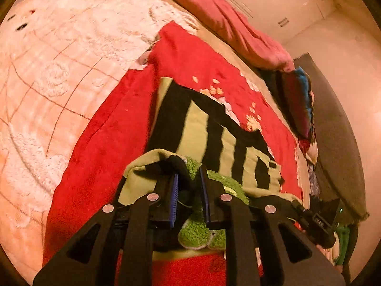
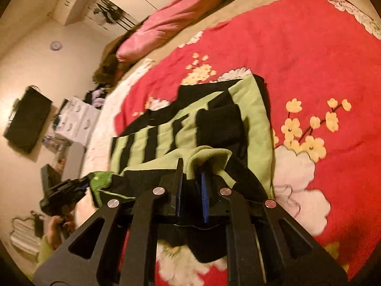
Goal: Fold small clothes
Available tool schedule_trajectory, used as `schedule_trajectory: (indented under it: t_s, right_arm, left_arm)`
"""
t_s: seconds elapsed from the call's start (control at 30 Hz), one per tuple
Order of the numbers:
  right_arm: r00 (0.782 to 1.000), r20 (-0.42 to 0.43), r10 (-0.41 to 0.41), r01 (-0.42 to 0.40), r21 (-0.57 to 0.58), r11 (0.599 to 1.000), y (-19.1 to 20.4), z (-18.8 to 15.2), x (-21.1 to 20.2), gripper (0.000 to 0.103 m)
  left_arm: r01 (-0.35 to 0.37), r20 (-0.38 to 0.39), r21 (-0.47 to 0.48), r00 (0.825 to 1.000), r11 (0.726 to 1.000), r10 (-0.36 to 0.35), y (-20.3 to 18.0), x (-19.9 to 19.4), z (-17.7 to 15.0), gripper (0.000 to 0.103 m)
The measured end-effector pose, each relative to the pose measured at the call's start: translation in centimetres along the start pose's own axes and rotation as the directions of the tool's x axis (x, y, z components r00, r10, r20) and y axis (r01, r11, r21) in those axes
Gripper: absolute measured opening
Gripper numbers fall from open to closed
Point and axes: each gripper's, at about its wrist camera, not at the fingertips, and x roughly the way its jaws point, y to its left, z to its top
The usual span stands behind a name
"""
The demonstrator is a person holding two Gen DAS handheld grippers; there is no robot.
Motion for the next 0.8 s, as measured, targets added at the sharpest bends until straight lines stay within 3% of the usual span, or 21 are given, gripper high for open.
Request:
schedule_trajectory:
  t_s: [0.27,0.4,0.43,0.5,0.53,0.6,0.7,0.8]
  right_arm:
    - [0.999,0.05,0.013,-0.014,0.027,1.0,-0.2,1.9,1.3,0.009]
    - [0.998,0.055,-0.009,0.009,-0.008,1.0,-1.0,0.8,1.7,0.017]
    - [0.998,0.061,-0.002,0.003,-0.017,1.0,-1.1,0.7,1.4,0.02]
    - [0.997,0.082,-0.015,0.019,-0.052,0.998,-1.3,0.7,0.2,0.038]
    - [0.995,0.095,-0.019,0.026,-0.071,0.997,-1.2,0.9,-0.4,0.039]
    - [0.989,0.134,-0.06,0.074,-0.106,0.992,-1.3,1.1,-2.0,0.053]
    - [0.984,0.158,-0.08,0.11,-0.195,0.975,-0.7,0.6,-3.8,0.058]
    - [0.993,0.086,-0.08,0.102,-0.289,0.952,0.5,-1.5,-4.2,0.067]
  left_arm:
    - [-0.038,0.03,0.038,0.999,0.999,0.037,-0.4,0.5,2.1,0.018]
    - [-0.03,0.051,0.018,0.998,0.999,0.029,0.3,0.1,1.8,0.041]
    - [-0.025,0.063,0.022,0.998,0.999,0.024,0.4,-0.3,1.6,0.041]
    - [-0.03,0.098,0.027,0.995,0.999,0.028,0.7,-1.8,1.3,0.047]
    - [-0.039,0.12,0.031,0.992,0.999,0.035,0.8,-2.7,1.1,0.05]
    - [-0.041,0.152,0.034,0.988,0.999,0.035,1.0,-4.2,0.6,0.05]
    - [-0.101,0.165,0.089,0.983,0.991,0.085,0.6,-5.8,-0.9,0.051]
    - [-0.124,0.116,0.135,0.987,0.983,0.109,0.3,-5.9,-3.0,0.052]
